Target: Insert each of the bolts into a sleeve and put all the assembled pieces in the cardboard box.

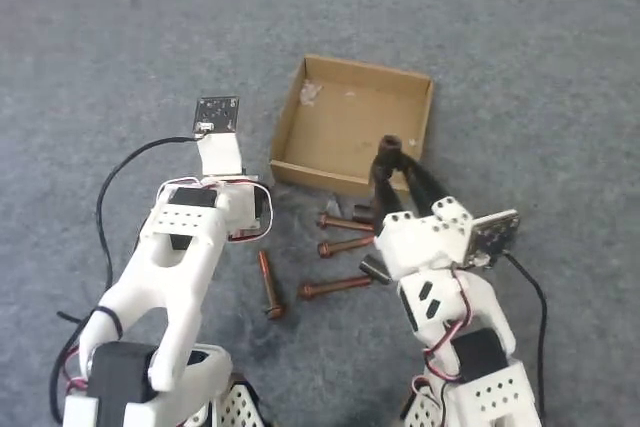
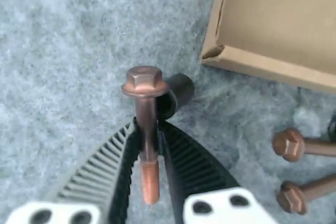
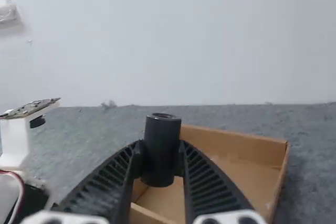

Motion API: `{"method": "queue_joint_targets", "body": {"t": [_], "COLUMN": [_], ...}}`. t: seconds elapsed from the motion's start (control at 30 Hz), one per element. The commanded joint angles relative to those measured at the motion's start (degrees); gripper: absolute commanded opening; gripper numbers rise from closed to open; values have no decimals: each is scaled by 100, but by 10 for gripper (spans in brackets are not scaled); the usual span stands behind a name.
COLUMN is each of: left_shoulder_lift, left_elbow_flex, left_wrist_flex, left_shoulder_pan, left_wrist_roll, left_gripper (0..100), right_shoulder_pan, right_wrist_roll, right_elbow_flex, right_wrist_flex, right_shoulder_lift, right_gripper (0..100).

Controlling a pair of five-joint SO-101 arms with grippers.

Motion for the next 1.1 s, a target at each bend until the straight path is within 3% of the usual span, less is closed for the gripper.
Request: {"method": "queue_joint_targets", "body": {"t": [0.0,0.23,0.5,1.07], "left_shoulder_lift": [-360,-360,-404,-396], "left_elbow_flex": [-48,-48,31,22], "left_wrist_flex": [-132,-132,-149,-158], "left_shoulder_pan": [-18,-9,0,18], "left_wrist_roll": [-53,-53,-53,-53], "left_gripper": [12,12,12,12], "right_shoulder_pan": [-303,-1402,-1516,-1569], "right_wrist_roll": [-149,26,958,791], "right_elbow_flex": [114,132,141,18], "right_wrist_flex": [198,1305,1270,-3459], "right_shoulder_lift": [163,593,1613,5270], "right_gripper": [6,6,6,6]}}
